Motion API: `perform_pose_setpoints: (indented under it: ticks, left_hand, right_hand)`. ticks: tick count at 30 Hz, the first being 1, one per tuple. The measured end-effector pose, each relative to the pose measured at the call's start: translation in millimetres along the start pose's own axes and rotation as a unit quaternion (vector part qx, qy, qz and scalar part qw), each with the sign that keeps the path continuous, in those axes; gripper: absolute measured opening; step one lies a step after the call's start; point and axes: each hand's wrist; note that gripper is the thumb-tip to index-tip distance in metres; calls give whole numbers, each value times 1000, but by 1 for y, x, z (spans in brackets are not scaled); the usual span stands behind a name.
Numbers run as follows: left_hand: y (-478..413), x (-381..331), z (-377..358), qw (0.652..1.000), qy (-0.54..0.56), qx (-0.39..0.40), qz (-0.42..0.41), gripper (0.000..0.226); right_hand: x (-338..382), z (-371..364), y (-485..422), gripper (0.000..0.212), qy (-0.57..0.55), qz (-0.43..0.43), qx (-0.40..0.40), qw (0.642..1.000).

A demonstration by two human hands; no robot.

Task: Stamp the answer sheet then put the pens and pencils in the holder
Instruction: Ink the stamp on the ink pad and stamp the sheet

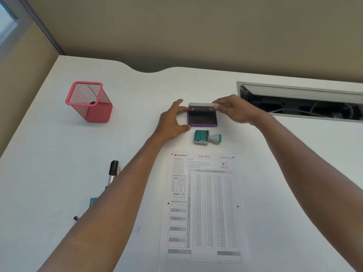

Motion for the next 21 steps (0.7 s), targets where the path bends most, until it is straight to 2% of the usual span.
perform_pose_setpoints:
  ticks: [5, 10, 12, 15, 18, 21]
  left_hand:
    - [3, 2, -1, 1000, 17, -11, -1, 89]
    - [3, 5, -1, 1000, 9, -12, -11, 81]
    - [5, 4, -6, 999, -3, -15, -29, 77]
    - [4, 2, -7, 999, -17, -28, -39, 73]
    - [4, 3, -5, 998, -35, -28, -48, 71]
    - [5, 7, -5, 995, -77, -25, -57, 74]
  right_hand:
    - [3, -8, -7, 38, -28, -22, -62, 997]
    - [3, -8, -3, 45, -65, -92, -127, 985]
    - [0, -6, 12, 41, -31, -94, -143, 985]
    - [2, -9, 39, 36, -4, -73, -60, 995]
    - [6, -24, 57, 50, 33, -84, 50, 995]
    - [8, -44, 63, 58, 122, -79, 46, 988]
Point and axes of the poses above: each hand's wrist, its own y-axis away from the middle knuckle, its own z-axis out of the back of the hand, x = y × z, and after that the axes turned 2 degrees about x, right-handed
